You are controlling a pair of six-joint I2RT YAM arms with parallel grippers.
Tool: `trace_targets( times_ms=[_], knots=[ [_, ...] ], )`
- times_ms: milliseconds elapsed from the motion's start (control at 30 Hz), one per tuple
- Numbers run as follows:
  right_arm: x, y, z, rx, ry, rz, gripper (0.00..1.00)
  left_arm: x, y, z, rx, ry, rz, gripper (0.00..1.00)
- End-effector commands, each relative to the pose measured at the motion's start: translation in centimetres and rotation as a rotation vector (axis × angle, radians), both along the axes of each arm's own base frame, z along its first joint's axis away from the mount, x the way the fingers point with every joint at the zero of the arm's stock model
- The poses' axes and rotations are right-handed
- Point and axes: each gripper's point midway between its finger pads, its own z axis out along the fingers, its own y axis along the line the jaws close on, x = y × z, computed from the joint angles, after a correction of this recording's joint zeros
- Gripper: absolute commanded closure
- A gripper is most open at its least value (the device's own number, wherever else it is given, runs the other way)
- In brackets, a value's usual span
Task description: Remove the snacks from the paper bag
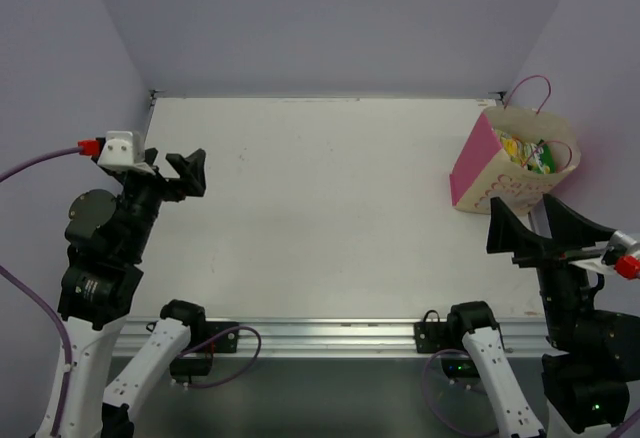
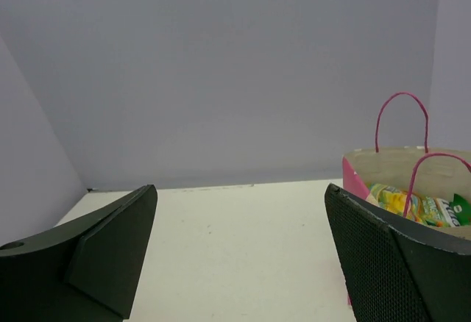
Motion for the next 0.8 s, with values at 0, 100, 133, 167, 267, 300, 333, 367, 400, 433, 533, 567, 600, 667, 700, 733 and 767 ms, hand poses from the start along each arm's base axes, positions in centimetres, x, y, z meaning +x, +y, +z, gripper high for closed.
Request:
trace_targets(
  times_ms=[0,100,133,167,267,300,333,367,400,433,533,567,600,667,700,733,767],
  knots=[
    [1.3,-1.2,-0.6,0.034,0.047,-0.071,0.01,0.7,-1.4,-0.8,-0.007,0.036,-0.063,0.0],
    [3.8,-0.5,-1.0,-0.01,0.144,-0.057,0.01,1.5,-2.1,-2.0,0.004,0.092,-0.087,0.0],
    [4.6,-0.3,-1.1,-0.014,0.175,-0.053,0.01,1.7,-2.3,-2.2,0.003,0.103,-0.093,0.0],
    [5.2,-0.2,-0.6,-0.013,0.192,-0.051,0.01,2.0,-2.4,-2.6,0.002,0.119,-0.097,0.0],
    [9.2,0.4,-0.5,-0.006,0.279,-0.054,0.01,2.7,-3.1,-3.4,-0.004,0.155,-0.118,0.0],
    [11.6,0.3,-1.3,-0.013,0.33,-0.077,0.01,2.8,-3.8,-3.7,-0.005,0.168,-0.154,0.0],
    [12.9,0.2,-1.4,-0.027,0.344,-0.096,0.01,3.0,-3.9,-3.9,-0.002,0.176,-0.162,0.0],
    [14.3,-0.1,-1.0,-0.048,0.331,-0.121,0.01,3.0,-4.1,-3.9,-0.001,0.179,-0.169,0.0],
    [15.6,-1.4,-1.5,-0.095,0.356,-0.199,0.01,3.1,-4.4,-4.1,0.003,0.189,-0.183,0.0],
    [18.7,-1.6,-3.2,-0.133,0.437,-0.231,0.01,3.2,-4.4,-4.1,0.011,0.19,-0.188,0.0],
    [23.1,-2.9,-5.3,-0.16,0.577,-0.227,0.01,3.3,-4.7,-4.4,0.022,0.204,-0.204,0.0],
    [23.8,-3.2,-5.2,-0.144,0.598,-0.215,0.01,3.3,-4.8,-4.5,0.023,0.205,-0.209,0.0],
    [24.5,-4.7,-5.8,-0.121,0.623,-0.246,0.02,3.3,-5.0,-4.7,0.027,0.213,-0.221,0.0],
    [26.6,-5.4,-7.7,-0.134,0.699,-0.25,0.04,3.3,-5.1,-5.1,0.023,0.224,-0.228,0.0],
    [27.2,-5.7,-8.4,-0.138,0.728,-0.248,0.05,3.2,-5.3,-5.2,0.019,0.225,-0.24,0.0],
    [27.9,-5.7,-8.9,-0.139,0.75,-0.233,0.07,3.1,-5.5,-5.4,0.016,0.229,-0.249,0.0],
    [29.0,-5.4,-10.4,-0.14,0.803,-0.198,0.08,3.1,-5.8,-5.8,0.015,0.235,-0.266,0.0]
  ],
)
